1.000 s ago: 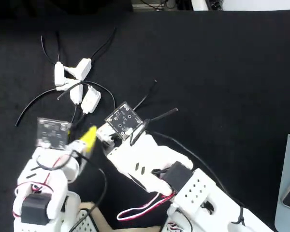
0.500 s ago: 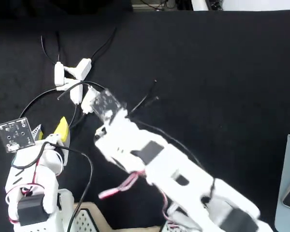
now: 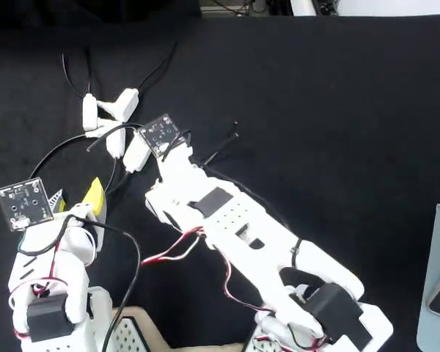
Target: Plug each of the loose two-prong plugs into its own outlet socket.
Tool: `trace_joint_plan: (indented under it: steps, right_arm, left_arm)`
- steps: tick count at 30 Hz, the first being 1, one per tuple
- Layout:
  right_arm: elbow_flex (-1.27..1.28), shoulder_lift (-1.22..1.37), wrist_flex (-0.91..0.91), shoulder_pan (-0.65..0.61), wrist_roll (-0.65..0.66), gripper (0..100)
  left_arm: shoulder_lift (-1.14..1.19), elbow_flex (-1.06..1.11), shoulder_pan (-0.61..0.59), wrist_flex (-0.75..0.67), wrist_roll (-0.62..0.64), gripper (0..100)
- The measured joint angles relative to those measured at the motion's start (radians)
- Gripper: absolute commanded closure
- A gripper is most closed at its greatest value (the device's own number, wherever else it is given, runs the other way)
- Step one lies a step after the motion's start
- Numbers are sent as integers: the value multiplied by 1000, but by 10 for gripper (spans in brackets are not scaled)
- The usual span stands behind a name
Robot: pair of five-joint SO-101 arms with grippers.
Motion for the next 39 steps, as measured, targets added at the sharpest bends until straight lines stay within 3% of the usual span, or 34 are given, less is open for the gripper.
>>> trace_joint_plan:
  steps: [22, 39]
  right_arm:
    - [-17, 106, -48, -40, -8, 987]
    - [-25, 112, -18, -31, 74, 988]
  left_arm:
    - [0, 0, 0, 0, 0, 769]
    - [0, 0, 0, 0, 0, 769]
